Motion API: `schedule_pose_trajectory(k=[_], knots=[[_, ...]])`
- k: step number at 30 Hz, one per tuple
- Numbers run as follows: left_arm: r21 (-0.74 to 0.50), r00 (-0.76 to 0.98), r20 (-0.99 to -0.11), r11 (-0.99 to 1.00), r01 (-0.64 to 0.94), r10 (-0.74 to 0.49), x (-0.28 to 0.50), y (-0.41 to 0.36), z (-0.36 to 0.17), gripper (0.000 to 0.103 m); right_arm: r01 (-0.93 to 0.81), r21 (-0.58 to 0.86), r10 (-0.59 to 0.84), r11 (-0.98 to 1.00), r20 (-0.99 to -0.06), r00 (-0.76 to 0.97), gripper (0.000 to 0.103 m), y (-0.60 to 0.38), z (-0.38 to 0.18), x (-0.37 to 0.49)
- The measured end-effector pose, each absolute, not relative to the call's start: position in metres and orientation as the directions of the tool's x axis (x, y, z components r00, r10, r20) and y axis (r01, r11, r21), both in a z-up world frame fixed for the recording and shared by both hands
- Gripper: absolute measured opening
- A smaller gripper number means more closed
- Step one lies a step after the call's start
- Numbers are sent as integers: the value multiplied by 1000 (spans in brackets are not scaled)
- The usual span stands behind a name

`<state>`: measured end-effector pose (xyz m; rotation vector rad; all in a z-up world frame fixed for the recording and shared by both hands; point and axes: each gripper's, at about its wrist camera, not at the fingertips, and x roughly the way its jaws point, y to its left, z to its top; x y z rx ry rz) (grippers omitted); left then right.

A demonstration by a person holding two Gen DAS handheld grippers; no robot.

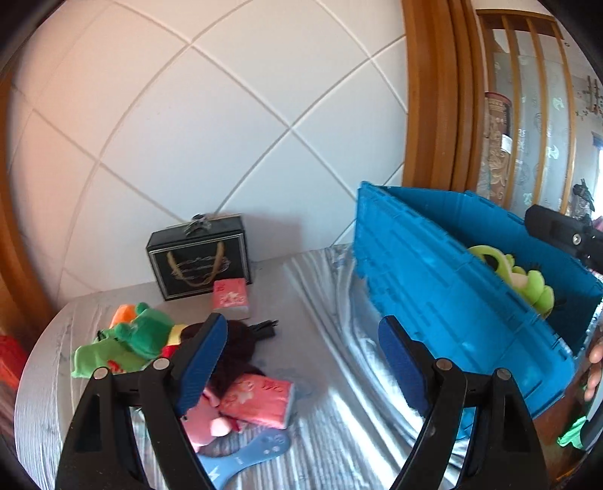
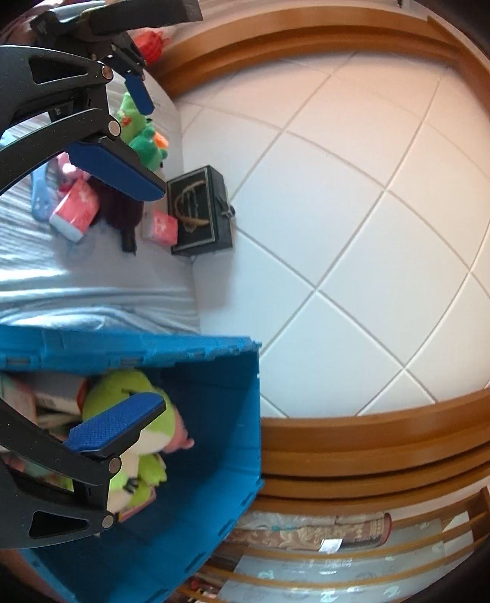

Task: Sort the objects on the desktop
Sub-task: 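Withdraw both grippers from the crate back over the toy pile, then grasp the grey fluffy plush with the left gripper while the right grasps the maroon beanie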

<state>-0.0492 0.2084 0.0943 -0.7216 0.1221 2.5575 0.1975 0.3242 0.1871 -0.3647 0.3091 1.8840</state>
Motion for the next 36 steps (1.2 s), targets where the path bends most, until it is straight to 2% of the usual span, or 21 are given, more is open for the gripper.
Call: schedule_pose_trajectory(k=[5, 11, 16, 26, 36], knots=[[-38, -767, -551, -928, -369, 328, -76, 126, 58, 83, -902, 78, 801, -425, -432, -415, 103, 334, 159, 138], [-13, -752, -628, -969, -245, 199, -108, 46, 8, 83, -896, 84, 731, -436, -547, -407, 103, 349, 105, 81], [-32, -698, -702, -985, -167, 141, -133, 0, -37, 83, -900, 89, 680, -426, -625, -383, 103, 361, 66, 55], [-93, -603, -782, -986, -140, 159, -165, -7, -99, 83, -903, 91, 560, -420, -757, -337, 103, 396, -8, 35], [-78, -551, -819, -983, -169, 160, -234, 27, -131, 83, -884, 124, 486, -450, -797, -359, 103, 447, -42, -4]])
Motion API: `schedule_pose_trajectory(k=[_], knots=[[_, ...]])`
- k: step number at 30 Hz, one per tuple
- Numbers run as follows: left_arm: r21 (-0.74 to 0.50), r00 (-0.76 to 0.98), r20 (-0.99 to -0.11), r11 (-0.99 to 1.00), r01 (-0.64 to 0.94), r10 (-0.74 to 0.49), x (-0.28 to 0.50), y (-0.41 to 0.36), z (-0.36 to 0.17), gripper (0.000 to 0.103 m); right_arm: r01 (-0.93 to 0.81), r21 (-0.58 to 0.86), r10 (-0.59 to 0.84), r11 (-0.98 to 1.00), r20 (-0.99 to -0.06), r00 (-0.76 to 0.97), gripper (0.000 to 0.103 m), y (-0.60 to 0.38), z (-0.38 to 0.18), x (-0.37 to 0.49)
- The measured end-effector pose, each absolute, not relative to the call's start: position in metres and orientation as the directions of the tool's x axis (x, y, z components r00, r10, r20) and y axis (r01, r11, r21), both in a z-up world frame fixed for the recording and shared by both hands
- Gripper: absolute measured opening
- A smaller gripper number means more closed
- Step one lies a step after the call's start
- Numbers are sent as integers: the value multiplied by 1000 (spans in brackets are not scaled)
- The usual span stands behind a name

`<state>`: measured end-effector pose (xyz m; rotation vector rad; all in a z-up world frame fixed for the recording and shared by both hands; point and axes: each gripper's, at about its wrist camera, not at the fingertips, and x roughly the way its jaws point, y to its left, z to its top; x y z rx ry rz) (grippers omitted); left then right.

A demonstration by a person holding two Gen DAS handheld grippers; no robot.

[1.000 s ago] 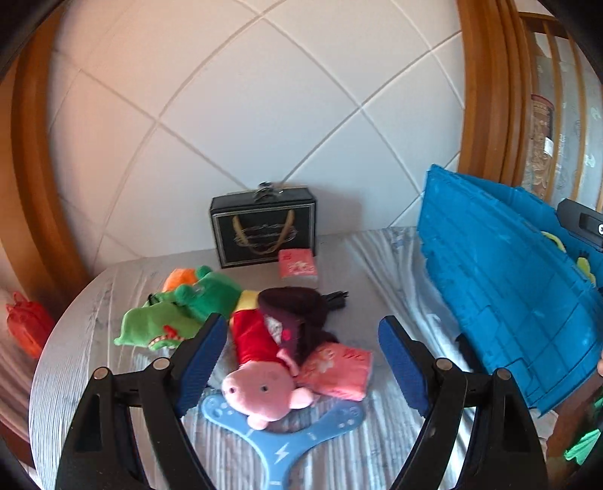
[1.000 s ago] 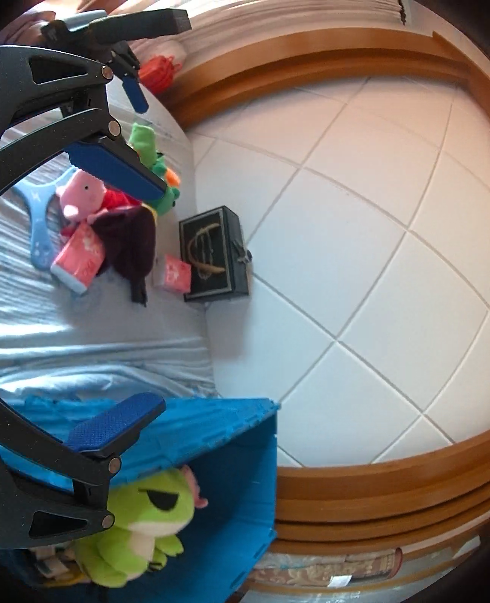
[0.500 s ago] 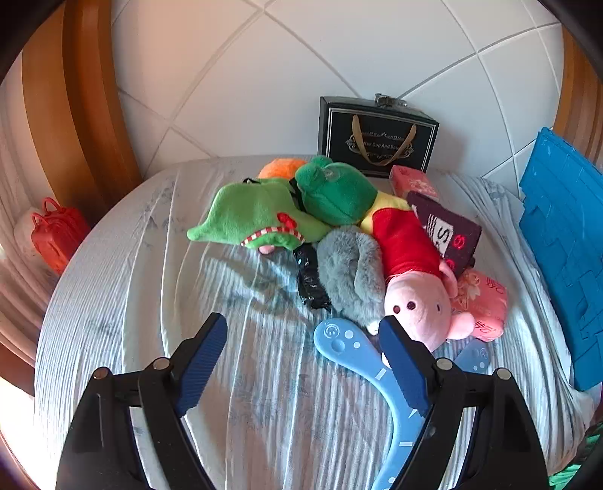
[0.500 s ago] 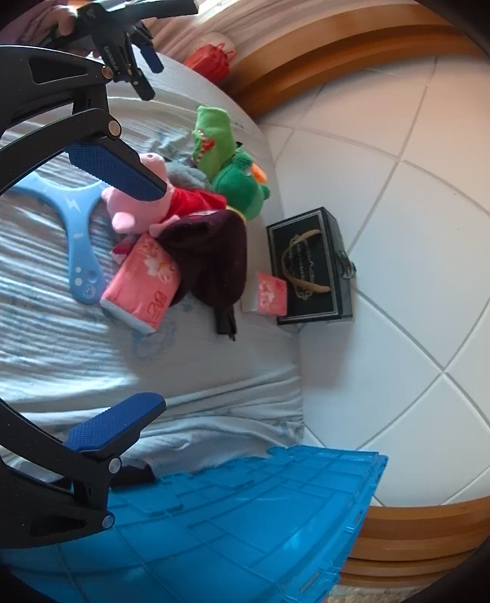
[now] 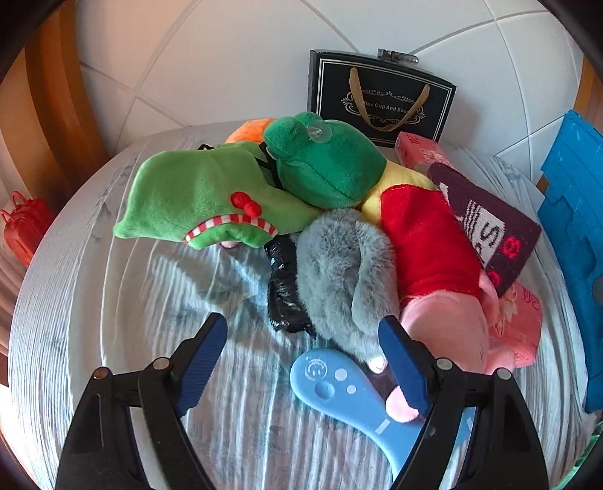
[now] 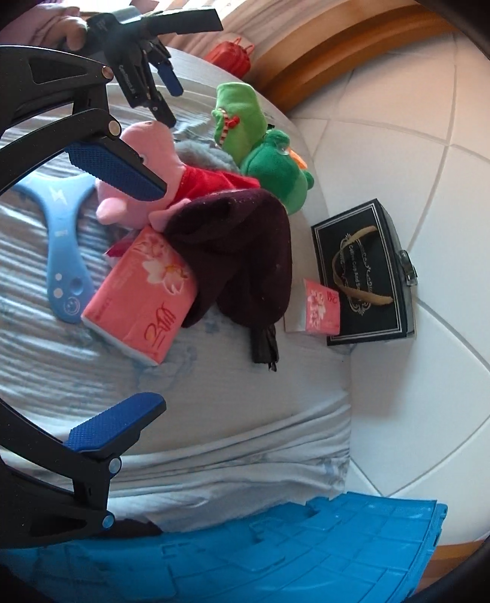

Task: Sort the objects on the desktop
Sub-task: 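Grasp the grey fluffy plush with the left gripper while the right grasps the maroon beanie, then lift the grey plush with the left gripper while the right lifts the beanie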

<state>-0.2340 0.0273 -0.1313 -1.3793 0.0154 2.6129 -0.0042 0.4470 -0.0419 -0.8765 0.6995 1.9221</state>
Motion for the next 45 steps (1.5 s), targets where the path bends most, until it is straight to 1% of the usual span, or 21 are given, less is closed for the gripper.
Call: schedule_pose_trajectory(k=[8, 9, 10, 12, 13, 14, 15, 17, 18, 19, 22, 24, 26, 27, 28, 29, 30, 31, 33, 37, 45], knots=[[-88, -466, -867, -975, -205, 176, -294, 60, -171, 81, -862, 146, 435, -485, -815, -383, 103, 484, -63, -40], [-113, -448, -872, -972, -205, 195, -300, 61, -177, 76, -858, 152, 426, -491, -817, -389, 103, 487, -66, -44], [-118, -447, -873, -974, -195, 195, -303, 62, -181, 74, -853, 155, 415, -499, -821, -392, 103, 490, -69, -49], [-93, -466, -866, -973, -211, 183, -307, 64, -180, 66, -843, 152, 383, -516, -840, -385, 103, 494, -77, -61], [-90, -468, -864, -971, -221, 186, -307, 65, -180, 58, -840, 148, 371, -522, -848, -380, 103, 495, -81, -67], [-93, -468, -861, -967, -236, 197, -306, 65, -178, 52, -838, 147, 360, -525, -854, -375, 103, 496, -85, -72], [-102, -460, -862, -962, -255, 213, -302, 66, -177, 40, -838, 144, 353, -526, -859, -370, 103, 497, -89, -76], [-86, -466, -861, -962, -257, 202, -295, 66, -177, 39, -833, 145, 337, -534, -867, -368, 94, 497, -97, -84], [-92, -468, -859, -961, -259, 208, -293, 65, -178, 39, -827, 154, 325, -540, -869, -373, 82, 498, -99, -88], [-101, -465, -859, -962, -255, 213, -293, 64, -179, 39, -821, 164, 314, -546, -869, -382, 75, 497, -101, -90], [-142, -441, -866, -961, -239, 238, -302, 65, -187, 45, -809, 152, 314, -568, -869, -383, 74, 497, -108, -101], [-170, -425, -868, -959, -228, 256, -307, 65, -192, 45, -809, 148, 312, -569, -871, -379, 74, 501, -114, -106], [-186, -421, -868, -958, -217, 264, -308, 63, -193, 41, -806, 158, 307, -570, -869, -388, 72, 506, -116, -109], [-183, -421, -869, -960, -214, 260, -306, 62, -191, 39, -801, 170, 299, -575, -867, -398, 61, 508, -116, -109], [-178, -428, -866, -960, -216, 257, -303, 62, -189, 37, -789, 193, 282, -584, -862, -420, 40, 508, -115, -108], [-161, -438, -866, -963, -215, 243, -298, 61, -185, 37, -774, 226, 261, -592, -854, -449, 34, 506, -113, -108], [-149, -449, -863, -965, -215, 233, -294, 60, -181, 36, -771, 219, 265, -598, -854, -449, 30, 503, -110, -108], [-145, -463, -856, -966, -213, 231, -288, 58, -175, 36, -771, 184, 291, -610, -853, -434, 23, 498, -106, -109], [-134, -491, -842, -968, -212, 223, -276, 54, -164, 36, -767, 143, 326, -625, -845, -424, 19, 490, -100, -109], [-89, -559, -808, -976, -200, 188, -254, 43, -137, 35, -772, 145, 348, -619, -830, -435, 15, 483, -87, -102], [-30, -693, -706, -985, -172, 143, -222, 22, -72, 35, -772, 106, 444, -627, -765, -466, 13, 458, -36, -87]])
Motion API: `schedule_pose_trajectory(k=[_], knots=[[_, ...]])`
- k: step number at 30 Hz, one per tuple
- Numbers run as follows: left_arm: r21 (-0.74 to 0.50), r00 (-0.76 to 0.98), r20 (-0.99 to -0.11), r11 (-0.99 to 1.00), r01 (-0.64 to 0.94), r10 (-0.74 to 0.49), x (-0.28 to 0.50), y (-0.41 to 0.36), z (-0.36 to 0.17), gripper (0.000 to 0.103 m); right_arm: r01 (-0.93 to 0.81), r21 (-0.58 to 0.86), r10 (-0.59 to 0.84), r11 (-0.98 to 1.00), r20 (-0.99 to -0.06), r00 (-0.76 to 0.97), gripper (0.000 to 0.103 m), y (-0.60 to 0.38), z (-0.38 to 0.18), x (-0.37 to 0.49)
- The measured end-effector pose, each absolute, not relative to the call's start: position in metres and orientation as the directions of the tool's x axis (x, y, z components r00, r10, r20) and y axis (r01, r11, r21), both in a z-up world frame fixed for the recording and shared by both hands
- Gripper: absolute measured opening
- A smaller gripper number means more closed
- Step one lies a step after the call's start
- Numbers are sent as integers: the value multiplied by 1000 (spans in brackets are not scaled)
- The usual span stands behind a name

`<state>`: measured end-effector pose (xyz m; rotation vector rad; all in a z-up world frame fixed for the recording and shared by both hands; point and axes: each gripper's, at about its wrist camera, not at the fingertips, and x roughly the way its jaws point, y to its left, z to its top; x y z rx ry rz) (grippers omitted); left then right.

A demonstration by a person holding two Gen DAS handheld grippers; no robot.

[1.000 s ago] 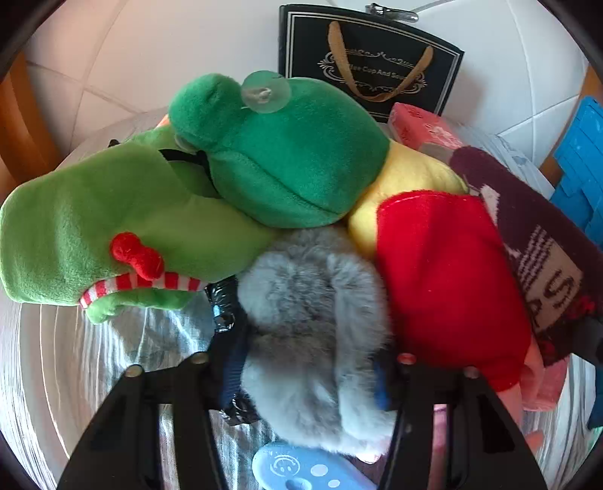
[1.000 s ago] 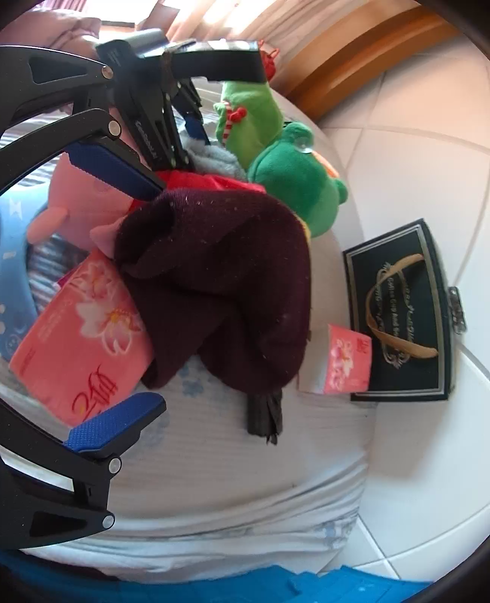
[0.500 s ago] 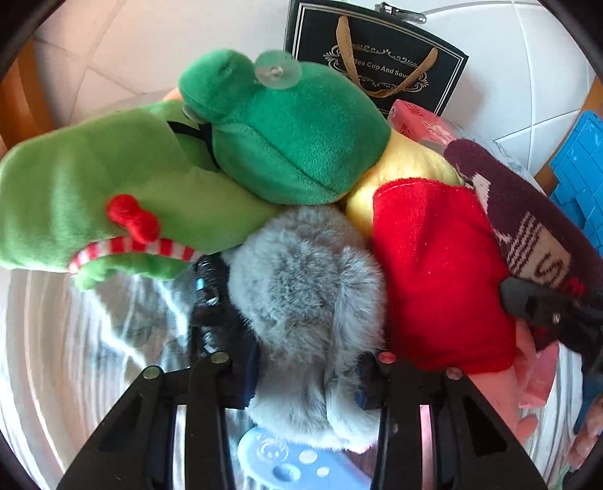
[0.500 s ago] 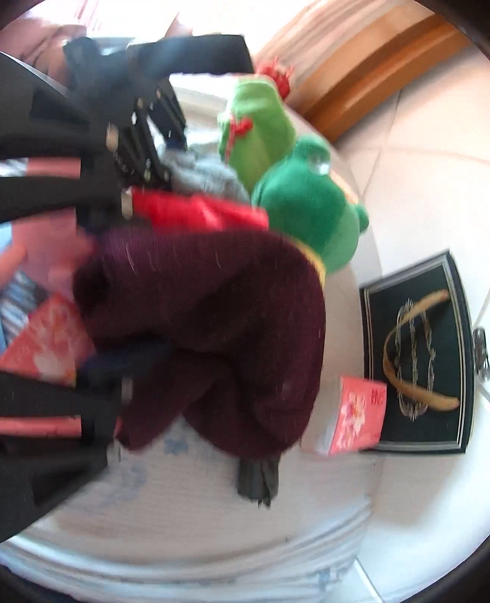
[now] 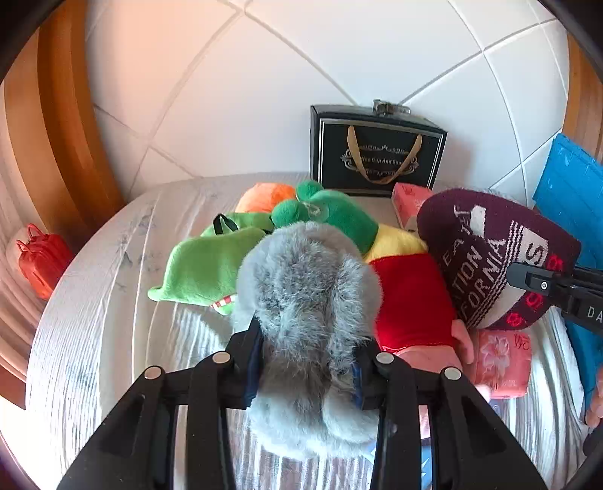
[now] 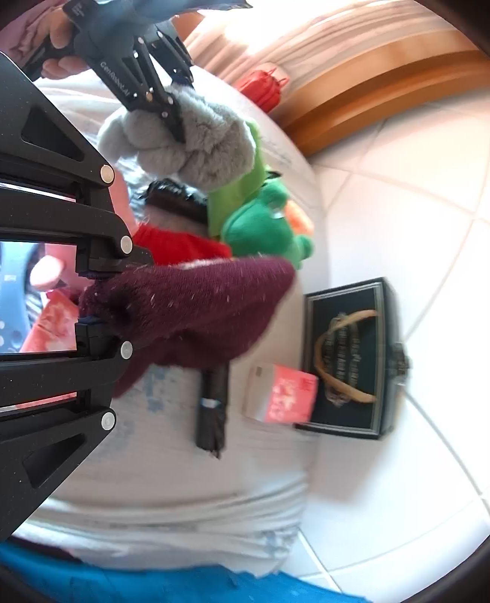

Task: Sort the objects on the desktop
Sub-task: 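Lift the grey plush with the left gripper while the right lifts the beanie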

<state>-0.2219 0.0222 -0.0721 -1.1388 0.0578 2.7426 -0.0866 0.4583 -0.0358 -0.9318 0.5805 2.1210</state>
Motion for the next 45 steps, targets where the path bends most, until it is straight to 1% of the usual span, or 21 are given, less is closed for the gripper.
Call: schedule_pose_trajectory(k=[3, 5, 6, 11, 15, 17, 18, 19, 20, 21, 24, 26, 27, 28, 29, 30, 31, 33, 35, 42, 45], knots=[[-7, -736, -664, -986, -168, 130, -209, 19, -48, 34, -771, 102, 472, -628, -738, -482, 13, 445, -13, -78], [-13, -755, -639, -984, -177, 145, -198, 15, -32, 10, -772, 90, 502, -629, -712, -491, 13, 433, 5, -72], [-17, -760, -632, -984, -180, 150, -194, 14, -24, 4, -772, 84, 514, -630, -700, -496, 13, 427, 14, -69], [-47, -774, -605, -979, -199, 186, -168, 4, -6, 4, -779, 56, 569, -624, -651, -503, 11, 395, 53, -55], [-67, -729, -659, -980, -187, 184, -160, -10, -23, 5, -818, 26, 587, -575, -683, -434, 11, 381, 50, -44], [-59, -687, -707, -982, -180, 168, -160, -16, -42, 17, -840, 54, 566, -540, -715, -409, 11, 380, 36, -30], [-55, -667, -728, -984, -172, 158, -159, -20, -52, 31, -856, 60, 559, -513, -733, -386, 11, 380, 26, -21], [-53, -651, -744, -985, -166, 150, -157, -24, -62, 53, -869, 64, 552, -490, -749, -367, 11, 379, 17, -11], [-52, -638, -757, -986, -160, 143, -156, -27, -72, 62, -884, 74, 542, -462, -765, -348, 11, 380, 8, 0], [-55, -625, -767, -986, -156, 142, -155, -30, -80, 69, -897, 85, 531, -434, -780, -331, 12, 380, -2, 12], [-72, -583, -797, -984, -166, 157, -157, -31, -98, 69, -923, 133, 483, -360, -820, -307, 17, 382, -30, 45], [-70, -566, -809, -982, -177, 160, -162, -27, -108, 69, -933, 169, 446, -317, -842, -304, 24, 380, -50, 67], [-66, -560, -814, -982, -179, 156, -165, -24, -113, 69, -936, 181, 424, -301, -854, -301, 36, 379, -60, 74], [-63, -550, -821, -982, -178, 152, -168, -21, -117, 69, -940, 190, 408, -285, -863, -298, 58, 379, -69, 81], [-58, -542, -827, -981, -183, 150, -171, -17, -121, 69, -943, 198, 396, -266, -870, -294, 70, 378, -77, 87], [-49, -536, -832, -981, -185, 142, -176, -13, -125, 69, -946, 203, 390, -252, -874, -291, 88, 376, -83, 92], [-41, -530, -837, -982, -185, 134, -181, -10, -129, 69, -949, 203, 389, -240, -876, -286, 93, 374, -87, 95], [-37, -515, -847, -981, -189, 131, -190, -4, -135, 69, -950, 203, 387, -235, -878, -283, 94, 371, -92, 100], [-27, -501, -856, -981, -192, 122, -201, 1, -143, 69, -949, 208, 385, -238, -877, -289, 103, 370, -95, 101], [-4, -410, -908, -980, -198, 86, -230, 14, -186, 69, -951, 114, 385, -286, -896, -223, 103, 383, -111, 71], [0, -388, -918, -976, -219, 87, -232, 18, -203, 69, -943, 116, 352, -311, -908, -227, 103, 393, -125, 58]])
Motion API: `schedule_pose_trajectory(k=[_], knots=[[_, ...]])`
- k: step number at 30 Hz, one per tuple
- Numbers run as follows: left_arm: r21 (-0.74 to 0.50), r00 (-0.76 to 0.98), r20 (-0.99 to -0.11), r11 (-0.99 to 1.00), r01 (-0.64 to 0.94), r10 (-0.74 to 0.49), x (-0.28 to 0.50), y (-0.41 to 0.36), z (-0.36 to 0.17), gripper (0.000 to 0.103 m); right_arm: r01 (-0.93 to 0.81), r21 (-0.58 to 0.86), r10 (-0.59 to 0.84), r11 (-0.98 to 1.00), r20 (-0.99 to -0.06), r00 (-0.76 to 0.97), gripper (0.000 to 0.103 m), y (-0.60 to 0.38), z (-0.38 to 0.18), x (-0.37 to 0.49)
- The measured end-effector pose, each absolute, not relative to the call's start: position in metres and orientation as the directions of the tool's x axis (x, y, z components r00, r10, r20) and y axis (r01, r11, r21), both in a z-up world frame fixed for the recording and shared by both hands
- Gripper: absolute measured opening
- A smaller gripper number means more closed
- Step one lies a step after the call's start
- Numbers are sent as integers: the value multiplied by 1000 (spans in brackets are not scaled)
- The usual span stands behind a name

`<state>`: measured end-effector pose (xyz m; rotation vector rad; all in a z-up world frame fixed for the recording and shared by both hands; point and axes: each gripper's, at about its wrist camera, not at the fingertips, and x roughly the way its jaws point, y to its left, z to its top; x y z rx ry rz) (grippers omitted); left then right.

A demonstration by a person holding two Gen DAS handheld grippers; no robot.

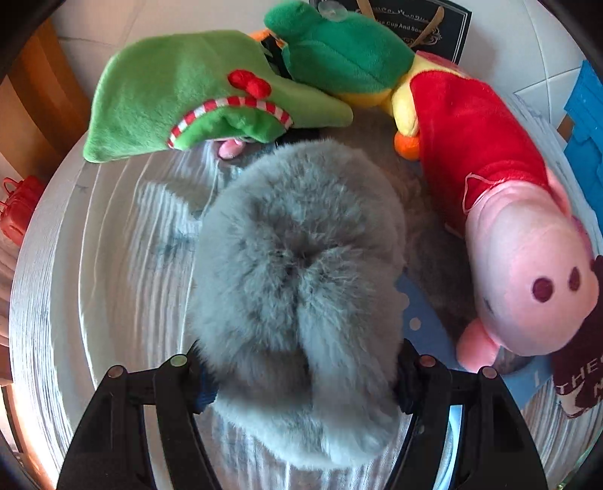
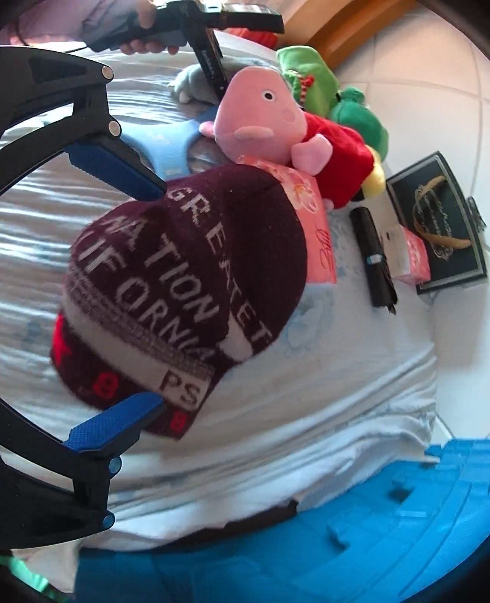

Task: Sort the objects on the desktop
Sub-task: 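Lift the grey plush with the left gripper while the right lifts the beanie, then carry both items over the blue crate and open both grippers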

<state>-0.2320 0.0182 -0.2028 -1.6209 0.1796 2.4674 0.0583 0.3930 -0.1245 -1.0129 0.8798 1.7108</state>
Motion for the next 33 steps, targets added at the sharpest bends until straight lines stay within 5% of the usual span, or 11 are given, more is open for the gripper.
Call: schedule_pose_trajectory(k=[2, 3, 5, 6, 7, 10, 13, 33], knots=[[-22, -405, -907, -972, -232, 117, -230, 17, -203, 65, -941, 105, 335, -321, -917, -216, 103, 400, -137, 51], [-41, -408, -902, -969, -244, 141, -228, 17, -201, 52, -940, 102, 321, -325, -923, -211, 103, 404, -143, 48], [-23, -425, -895, -967, -255, 133, -222, 19, -196, 44, -940, 118, 287, -321, -934, -215, 102, 410, -156, 43], [-12, -434, -891, -964, -264, 130, -218, 20, -193, 42, -942, 120, 277, -312, -937, -212, 84, 411, -161, 42], [-14, -438, -889, -963, -268, 135, -214, 19, -190, 40, -946, 106, 281, -307, -940, -196, 53, 412, -162, 41], [-27, -459, -876, -963, -266, 151, -197, 13, -176, 40, -937, 75, 309, -341, -932, -187, 33, 407, -150, 37], [-32, -499, -851, -965, -261, 163, -176, 4, -154, 39, -928, 68, 357, -366, -911, -207, 26, 397, -129, 38], [-85, -721, -596, -920, -382, 355, -87, 20, 3, 39, -937, 25, 714, -349, -640, -284, 21, 316, 65, 61]])
